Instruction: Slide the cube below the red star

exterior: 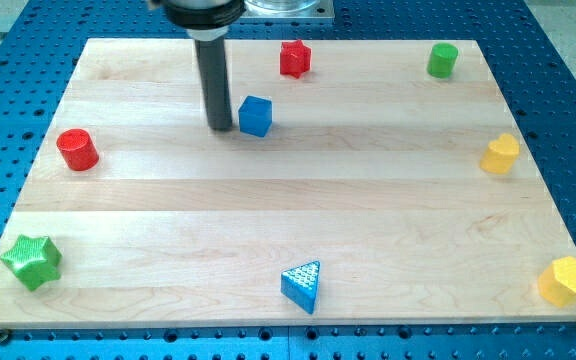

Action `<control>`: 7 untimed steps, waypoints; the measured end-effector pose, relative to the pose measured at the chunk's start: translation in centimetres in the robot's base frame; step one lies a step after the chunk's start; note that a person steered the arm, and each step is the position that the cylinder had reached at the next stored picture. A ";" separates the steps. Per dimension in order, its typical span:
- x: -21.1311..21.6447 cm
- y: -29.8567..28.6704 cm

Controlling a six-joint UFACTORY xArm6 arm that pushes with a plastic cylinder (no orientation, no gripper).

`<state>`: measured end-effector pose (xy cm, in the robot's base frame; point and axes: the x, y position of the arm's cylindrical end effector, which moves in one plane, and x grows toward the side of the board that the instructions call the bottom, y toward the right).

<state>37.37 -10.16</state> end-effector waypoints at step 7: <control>1.2 6.7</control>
<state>38.57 -3.48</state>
